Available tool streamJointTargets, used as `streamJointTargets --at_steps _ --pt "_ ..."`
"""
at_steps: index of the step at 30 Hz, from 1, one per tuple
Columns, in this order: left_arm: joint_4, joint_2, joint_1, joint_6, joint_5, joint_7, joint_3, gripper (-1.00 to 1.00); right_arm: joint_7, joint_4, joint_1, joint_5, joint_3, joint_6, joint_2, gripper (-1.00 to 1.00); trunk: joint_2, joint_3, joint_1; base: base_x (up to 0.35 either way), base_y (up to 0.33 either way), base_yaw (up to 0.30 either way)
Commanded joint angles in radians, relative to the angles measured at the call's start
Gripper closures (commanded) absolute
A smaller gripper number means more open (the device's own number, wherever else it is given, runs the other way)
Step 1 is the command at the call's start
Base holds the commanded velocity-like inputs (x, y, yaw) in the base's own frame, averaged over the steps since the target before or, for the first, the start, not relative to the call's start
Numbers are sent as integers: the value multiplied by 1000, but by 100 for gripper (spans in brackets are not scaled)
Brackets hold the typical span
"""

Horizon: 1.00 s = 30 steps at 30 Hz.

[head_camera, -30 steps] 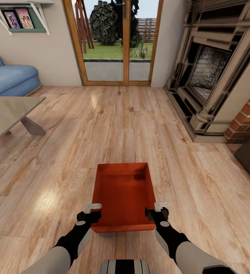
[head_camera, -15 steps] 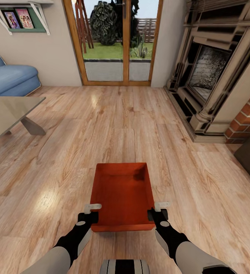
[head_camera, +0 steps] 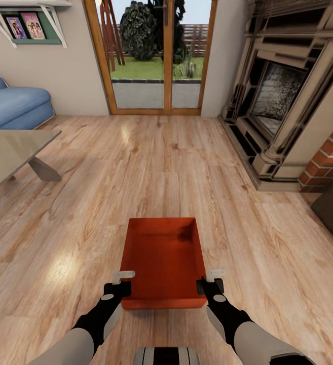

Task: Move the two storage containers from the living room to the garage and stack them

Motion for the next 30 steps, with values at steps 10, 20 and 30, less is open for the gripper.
streamJointTargets --at_steps 10,20,30 --pt "-1 0 0 1 -6 5 7 100 -17 1 0 7 2 -3 0 100 70 31 -39 0 0 0" --pt "-1 0 0 1 -6 5 7 100 -19 1 0 6 3 -3 0 100 140 62 -77 0 0 0" --pt "6 0 0 1 -6 5 10 100 -19 1 -1 8 2 -4 0 100 210 93 -115 0 0 0"
